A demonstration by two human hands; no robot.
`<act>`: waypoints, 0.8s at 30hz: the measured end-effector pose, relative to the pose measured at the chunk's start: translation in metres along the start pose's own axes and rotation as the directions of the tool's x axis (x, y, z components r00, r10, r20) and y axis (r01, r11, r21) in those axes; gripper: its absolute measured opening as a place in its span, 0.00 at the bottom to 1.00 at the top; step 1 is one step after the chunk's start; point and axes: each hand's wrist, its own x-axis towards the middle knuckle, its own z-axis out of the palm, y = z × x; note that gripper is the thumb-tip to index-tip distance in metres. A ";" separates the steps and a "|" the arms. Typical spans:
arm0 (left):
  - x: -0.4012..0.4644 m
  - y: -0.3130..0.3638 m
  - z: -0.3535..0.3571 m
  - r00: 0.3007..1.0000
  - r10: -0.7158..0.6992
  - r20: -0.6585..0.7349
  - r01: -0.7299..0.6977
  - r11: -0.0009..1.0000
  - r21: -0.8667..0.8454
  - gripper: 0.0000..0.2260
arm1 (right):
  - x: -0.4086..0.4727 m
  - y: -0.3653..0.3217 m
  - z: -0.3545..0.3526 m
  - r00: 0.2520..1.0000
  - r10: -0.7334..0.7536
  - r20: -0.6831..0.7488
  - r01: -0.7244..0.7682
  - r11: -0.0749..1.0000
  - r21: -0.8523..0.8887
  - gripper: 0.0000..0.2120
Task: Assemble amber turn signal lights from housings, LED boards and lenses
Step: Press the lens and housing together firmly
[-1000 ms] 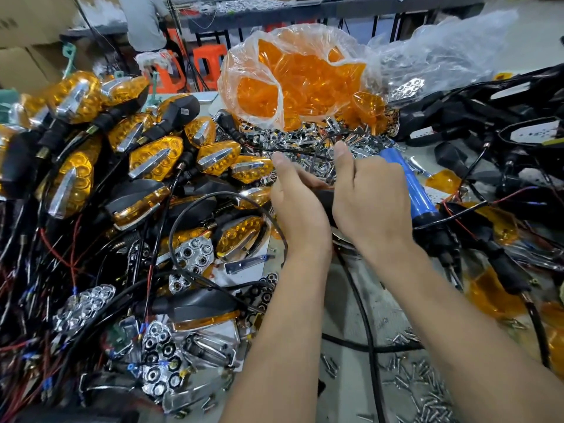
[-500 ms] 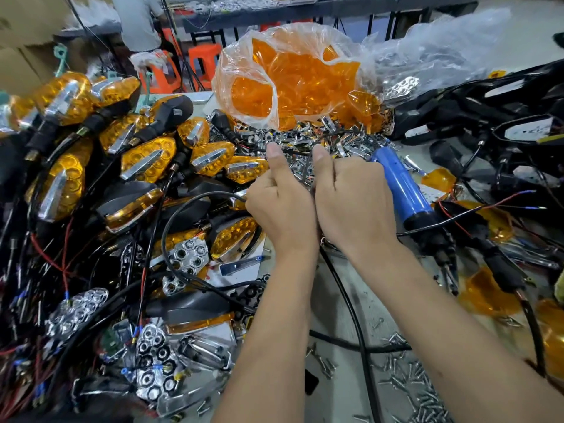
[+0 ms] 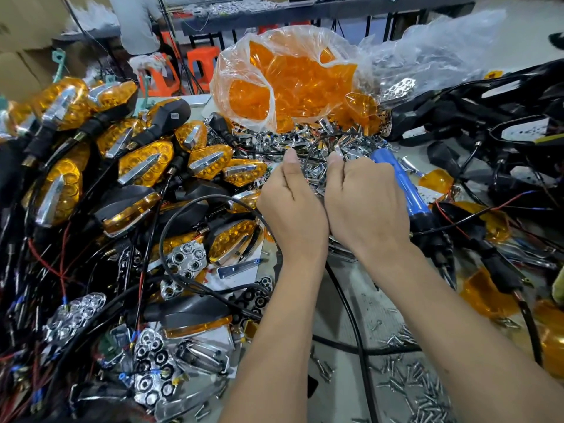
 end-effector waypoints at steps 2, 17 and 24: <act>0.000 0.001 0.000 1.000 0.007 -0.019 -0.007 1.000 0.012 0.25 | 0.002 0.001 0.000 1.000 0.012 -0.002 -0.012 1.000 0.005 0.27; 0.000 -0.001 0.000 0.995 -0.088 0.040 0.082 0.989 0.123 0.30 | 0.004 0.005 0.003 0.989 -0.105 -0.101 0.107 0.994 0.011 0.28; -0.002 0.004 0.001 0.999 -0.011 0.041 0.008 0.997 0.070 0.26 | 0.002 0.006 0.000 0.981 -0.101 -0.163 0.105 0.994 0.015 0.29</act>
